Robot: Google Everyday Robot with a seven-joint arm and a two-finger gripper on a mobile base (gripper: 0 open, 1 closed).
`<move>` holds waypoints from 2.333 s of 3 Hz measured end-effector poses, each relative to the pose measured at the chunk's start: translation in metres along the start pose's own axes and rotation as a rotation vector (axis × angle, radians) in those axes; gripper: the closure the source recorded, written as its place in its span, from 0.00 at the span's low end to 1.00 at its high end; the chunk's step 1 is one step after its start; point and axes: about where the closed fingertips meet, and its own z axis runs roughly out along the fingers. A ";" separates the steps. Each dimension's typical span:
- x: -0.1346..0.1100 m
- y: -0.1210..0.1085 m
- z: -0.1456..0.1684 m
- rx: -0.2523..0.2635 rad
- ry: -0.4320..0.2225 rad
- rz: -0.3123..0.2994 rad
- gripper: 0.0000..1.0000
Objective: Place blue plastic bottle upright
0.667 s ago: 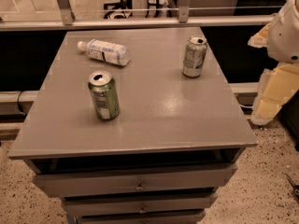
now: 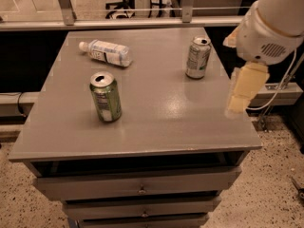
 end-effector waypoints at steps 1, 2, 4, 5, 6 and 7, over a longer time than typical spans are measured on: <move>-0.065 -0.054 0.057 0.004 -0.040 -0.068 0.00; -0.119 -0.102 0.086 0.028 -0.084 -0.105 0.00; -0.122 -0.105 0.086 0.023 -0.116 -0.097 0.00; -0.145 -0.125 0.102 0.004 -0.180 -0.066 0.00; -0.186 -0.160 0.122 -0.019 -0.255 -0.027 0.00; -0.226 -0.185 0.137 -0.033 -0.313 0.022 0.00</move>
Offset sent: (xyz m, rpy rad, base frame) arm 0.1944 0.1399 -0.0311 0.0577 -0.0908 0.1373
